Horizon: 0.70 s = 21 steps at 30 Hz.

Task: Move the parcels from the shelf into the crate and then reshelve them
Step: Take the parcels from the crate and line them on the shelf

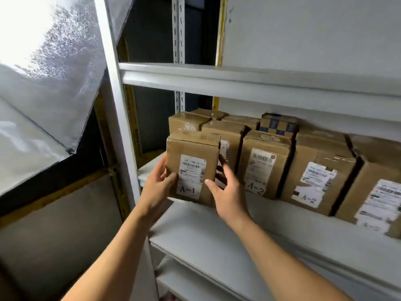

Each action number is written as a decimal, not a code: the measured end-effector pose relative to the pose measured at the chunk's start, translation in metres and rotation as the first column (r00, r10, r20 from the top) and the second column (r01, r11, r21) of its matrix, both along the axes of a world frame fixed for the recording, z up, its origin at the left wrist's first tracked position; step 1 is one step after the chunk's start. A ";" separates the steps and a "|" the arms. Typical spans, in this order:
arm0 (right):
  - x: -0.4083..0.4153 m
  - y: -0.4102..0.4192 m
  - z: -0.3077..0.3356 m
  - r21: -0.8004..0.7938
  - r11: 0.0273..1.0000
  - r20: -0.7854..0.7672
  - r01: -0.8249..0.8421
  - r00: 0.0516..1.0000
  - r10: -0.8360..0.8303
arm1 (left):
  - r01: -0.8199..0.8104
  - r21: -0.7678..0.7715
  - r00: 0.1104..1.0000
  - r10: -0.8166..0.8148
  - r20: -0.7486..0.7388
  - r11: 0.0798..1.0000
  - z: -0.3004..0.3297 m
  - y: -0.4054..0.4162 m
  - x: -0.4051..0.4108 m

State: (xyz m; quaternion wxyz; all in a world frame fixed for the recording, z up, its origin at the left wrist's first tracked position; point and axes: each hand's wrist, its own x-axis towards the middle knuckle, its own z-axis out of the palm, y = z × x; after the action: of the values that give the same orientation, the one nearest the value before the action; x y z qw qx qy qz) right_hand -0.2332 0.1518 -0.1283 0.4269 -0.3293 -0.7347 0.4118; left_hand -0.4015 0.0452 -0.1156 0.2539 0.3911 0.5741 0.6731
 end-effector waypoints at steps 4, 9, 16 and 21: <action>-0.061 0.003 0.002 -0.035 0.999 -0.019 0.027 0.999 -0.028 | 0.011 -0.030 0.999 -0.012 -0.034 0.999 0.004 0.014 -0.059; -0.102 0.015 -0.005 -0.037 0.997 0.000 0.071 0.997 -0.071 | 0.010 -0.017 1.000 -0.010 -0.006 1.000 0.003 0.040 -0.099; -0.117 0.032 -0.014 0.054 0.991 0.094 0.120 0.988 -0.124 | 0.047 -0.055 0.999 -0.047 -0.010 0.997 -0.001 0.059 -0.123; -0.114 0.032 -0.013 0.092 0.989 0.080 0.118 0.989 -0.125 | -0.082 -0.052 0.963 0.066 -0.260 0.995 0.049 0.070 -0.143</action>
State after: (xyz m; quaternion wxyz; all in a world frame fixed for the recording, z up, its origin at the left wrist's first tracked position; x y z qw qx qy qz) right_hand -0.3471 0.1837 -0.1417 0.4332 -0.3721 -0.7480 0.3382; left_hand -0.5441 0.1151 -0.0662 0.1636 0.4457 0.6371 0.6072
